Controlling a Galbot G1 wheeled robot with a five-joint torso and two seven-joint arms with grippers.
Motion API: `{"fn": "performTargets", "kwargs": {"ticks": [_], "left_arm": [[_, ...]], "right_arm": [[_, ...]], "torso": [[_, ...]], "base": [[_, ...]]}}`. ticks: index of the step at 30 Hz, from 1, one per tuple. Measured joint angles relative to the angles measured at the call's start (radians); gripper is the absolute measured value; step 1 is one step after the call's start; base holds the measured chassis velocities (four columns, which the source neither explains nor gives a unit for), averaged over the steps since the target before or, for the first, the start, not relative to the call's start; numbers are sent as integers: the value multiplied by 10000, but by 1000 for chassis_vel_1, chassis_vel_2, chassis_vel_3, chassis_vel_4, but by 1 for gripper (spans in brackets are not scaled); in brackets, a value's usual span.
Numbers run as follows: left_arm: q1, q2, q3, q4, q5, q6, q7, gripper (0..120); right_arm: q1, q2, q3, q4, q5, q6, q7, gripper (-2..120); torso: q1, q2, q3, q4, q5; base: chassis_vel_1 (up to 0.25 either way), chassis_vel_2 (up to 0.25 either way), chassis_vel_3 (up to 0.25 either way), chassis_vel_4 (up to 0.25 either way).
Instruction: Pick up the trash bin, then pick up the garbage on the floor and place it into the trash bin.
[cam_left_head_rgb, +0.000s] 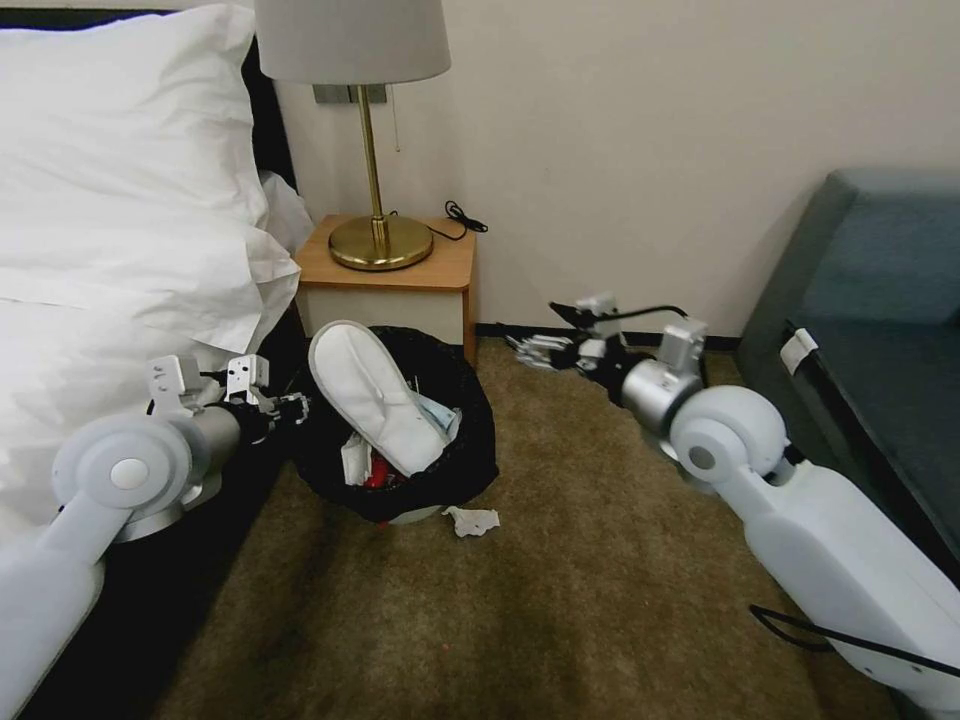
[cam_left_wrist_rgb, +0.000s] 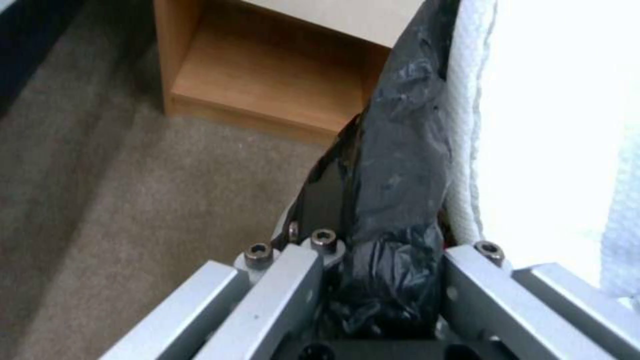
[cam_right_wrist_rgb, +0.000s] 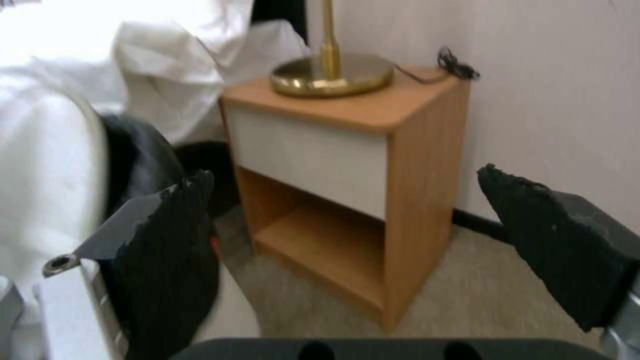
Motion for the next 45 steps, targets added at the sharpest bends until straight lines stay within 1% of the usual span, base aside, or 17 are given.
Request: {"fn": "performTargets", "kwargs": {"ticks": [2, 4, 5, 7, 8, 10, 11, 13, 17, 20, 21, 23, 32, 36, 45], "left_arm": [[8, 1, -25, -3, -5, 0, -23, 3], [49, 8, -133, -44, -42, 0, -78, 3], [49, 8, -133, -44, -42, 0, -78, 3], [226, 21, -353, -139, -47, 0, -156, 3], [226, 21, -353, -139, -47, 0, -156, 3], [330, 27, -506, -189, -49, 1, -215, 3], [330, 27, -506, -189, -49, 1, -215, 3], [333, 26, -546, -188, -49, 1, -259, 3], [346, 35, -559, -190, -61, 1, -316, 3], [361, 66, -560, -182, -155, 1, -656, 3], [361, 66, -560, -182, -155, 1, -656, 3], [399, 69, -563, -132, -186, 0, -840, 3], [513, 27, -549, -200, -195, 0, -961, 3], [609, -61, -533, -265, -195, 1, -1037, 3], [632, -240, -449, -308, -166, 1, -1108, 3]], "right_arm": [[-138, 13, 70, -105, -110, 36, -56, 100], [-675, 93, 281, -169, -254, 20, 34, 100], [-675, 93, 281, -169, -254, 20, 34, 100], [-1260, 228, 509, -147, -474, 69, 242, 100], [-1260, 228, 509, -147, -474, 69, 242, 100], [-1894, 423, 919, -74, -836, 83, 449, 100], [-1894, 423, 919, -74, -836, 83, 449, 100], [-2567, 636, 1478, -67, -1500, 92, 598, 100], [-3040, 751, 1979, -54, -1877, 75, 683, 100], [-3852, 897, 3001, 76, -2228, 65, 680, 100], [-3852, 897, 3001, 76, -2228, 65, 680, 100], [-4164, 961, 3407, 97, -2445, 79, 578, 100], [-4211, 1064, 3503, 74, -2569, 139, 499, 100], [-4104, 1075, 3427, 83, -2561, 140, 498, 100], [-4039, 1050, 3328, 124, -2525, 126, 498, 100]], "torso": [[0, 0, 0, 1, -2], [0, 0, 0, 0, 0], [0, 0, 0, 0, 0], [0, 0, 0, -2, -2], [0, 0, 0, -2, -2], [-1, 1, -1, 3, -2], [-1, 1, -1, 3, -2], [0, 1, -1, 0, -1], [0, 0, -1, -1, -1], [0, 0, -1, -1, -3], [0, 0, -1, -1, -3], [-1, 1, -1, -2, -2], [0, 0, 0, 0, -2], [0, 0, 0, 1, -2], [1, 0, 0, 0, -2]], "base": [[0, 0, 0, 0], [0, 0, 0, 0], [0, 0, 0, 0], [0, 0, 0, 0], [0, 0, 0, 0], [0, 0, 0, 0], [0, 0, 0, 0], [0, 0, 0, 0], [0, 0, 0, 0], [0, 0, 0, 0], [0, 0, 0, 0], [0, 0, 0, 0], [0, 0, 0, 0], [0, 0, 0, 0], [-35, 32, 35, -38]]}}
